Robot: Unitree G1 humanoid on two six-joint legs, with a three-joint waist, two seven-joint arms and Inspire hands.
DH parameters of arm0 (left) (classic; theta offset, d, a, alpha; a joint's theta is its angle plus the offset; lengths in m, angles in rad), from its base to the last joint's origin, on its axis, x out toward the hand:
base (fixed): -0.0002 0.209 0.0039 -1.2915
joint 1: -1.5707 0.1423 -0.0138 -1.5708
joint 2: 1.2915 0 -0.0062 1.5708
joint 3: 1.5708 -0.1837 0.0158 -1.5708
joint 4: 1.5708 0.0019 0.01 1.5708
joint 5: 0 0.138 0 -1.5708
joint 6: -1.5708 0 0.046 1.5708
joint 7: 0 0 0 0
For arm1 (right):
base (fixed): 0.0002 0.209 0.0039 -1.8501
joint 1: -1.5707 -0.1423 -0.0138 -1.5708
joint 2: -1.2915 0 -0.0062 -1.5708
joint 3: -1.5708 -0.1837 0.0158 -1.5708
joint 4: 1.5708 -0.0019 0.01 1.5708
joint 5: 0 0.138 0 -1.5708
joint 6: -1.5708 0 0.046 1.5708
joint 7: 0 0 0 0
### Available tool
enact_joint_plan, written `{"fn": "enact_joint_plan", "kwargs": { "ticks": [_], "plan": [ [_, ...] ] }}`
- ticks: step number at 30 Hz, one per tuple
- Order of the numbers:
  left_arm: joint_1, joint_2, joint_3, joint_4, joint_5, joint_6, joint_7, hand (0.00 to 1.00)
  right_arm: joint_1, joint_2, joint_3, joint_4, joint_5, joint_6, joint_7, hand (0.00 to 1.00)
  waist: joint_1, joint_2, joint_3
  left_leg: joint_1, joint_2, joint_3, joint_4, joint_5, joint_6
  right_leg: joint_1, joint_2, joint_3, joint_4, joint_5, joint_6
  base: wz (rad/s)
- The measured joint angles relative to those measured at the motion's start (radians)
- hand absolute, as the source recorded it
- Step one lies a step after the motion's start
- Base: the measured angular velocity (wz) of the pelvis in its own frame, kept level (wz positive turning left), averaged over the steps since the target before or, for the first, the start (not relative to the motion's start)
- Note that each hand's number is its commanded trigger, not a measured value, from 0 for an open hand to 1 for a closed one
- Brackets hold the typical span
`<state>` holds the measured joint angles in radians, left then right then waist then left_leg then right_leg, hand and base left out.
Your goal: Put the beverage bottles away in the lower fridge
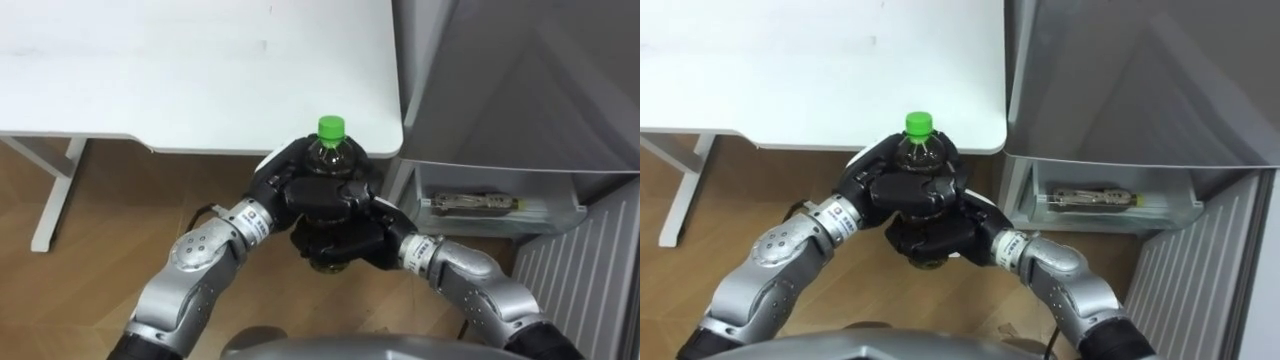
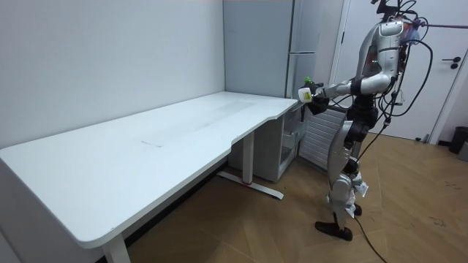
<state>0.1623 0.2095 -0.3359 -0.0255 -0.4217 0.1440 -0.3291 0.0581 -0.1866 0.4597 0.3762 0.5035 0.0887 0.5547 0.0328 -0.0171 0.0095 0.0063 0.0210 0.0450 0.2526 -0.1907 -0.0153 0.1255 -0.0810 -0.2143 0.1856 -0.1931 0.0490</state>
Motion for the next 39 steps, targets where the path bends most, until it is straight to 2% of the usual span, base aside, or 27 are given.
{"fn": "enact_joint_plan", "kwargs": {
  "ticks": [16,24,29,31,37,39],
  "plan": [
    [0.000,0.001,0.020,-0.001,0.014,-0.002,0.016,0.00,0.001,0.000,0.006,0.000,0.005,0.002,0.003,1.00,0.000,0.005,0.0034,-0.004,0.001,0.000,0.001,0.000,0.000,-0.002,0.000,-0.006,0.000,0.000,0.000,0.00],
    [0.000,0.002,0.021,-0.008,0.021,-0.029,0.021,0.00,0.002,0.000,0.008,-0.004,0.028,-0.001,0.005,1.00,-0.001,0.005,0.0034,-0.001,0.000,-0.002,0.005,0.000,0.000,0.006,0.000,-0.007,-0.001,0.000,0.000,0.00],
    [-0.003,0.002,0.042,-0.063,0.019,-0.035,0.020,0.00,0.003,0.002,-0.008,-0.005,0.064,-0.007,0.035,1.00,-0.001,0.007,0.0048,-0.013,0.000,-0.006,0.007,0.000,0.000,0.003,0.001,-0.007,-0.001,0.000,0.000,0.02],
    [-0.014,-0.001,0.062,-0.092,0.017,-0.044,0.020,0.00,0.004,-0.004,-0.009,-0.004,0.090,-0.004,0.036,1.00,0.002,0.008,0.0052,-0.013,0.001,-0.007,0.008,0.000,0.000,0.001,0.001,-0.008,-0.001,0.000,0.000,0.00],
    [-0.043,-0.021,0.106,-0.179,-0.003,-0.101,0.041,0.00,0.029,-0.005,-0.012,-0.003,0.086,0.001,0.037,1.00,0.019,0.011,0.0057,-0.011,0.001,-0.004,0.005,0.000,0.000,0.002,0.001,-0.005,-0.001,0.000,-0.001,0.00],
    [-0.048,-0.024,0.130,-0.191,-0.003,-0.102,0.042,0.00,0.046,-0.007,-0.024,-0.002,0.077,0.001,0.037,1.00,0.027,0.013,0.0061,-0.006,0.001,-0.004,0.007,0.000,0.000,0.003,0.001,-0.006,-0.002,0.000,-0.001,0.00]
  ]
}}
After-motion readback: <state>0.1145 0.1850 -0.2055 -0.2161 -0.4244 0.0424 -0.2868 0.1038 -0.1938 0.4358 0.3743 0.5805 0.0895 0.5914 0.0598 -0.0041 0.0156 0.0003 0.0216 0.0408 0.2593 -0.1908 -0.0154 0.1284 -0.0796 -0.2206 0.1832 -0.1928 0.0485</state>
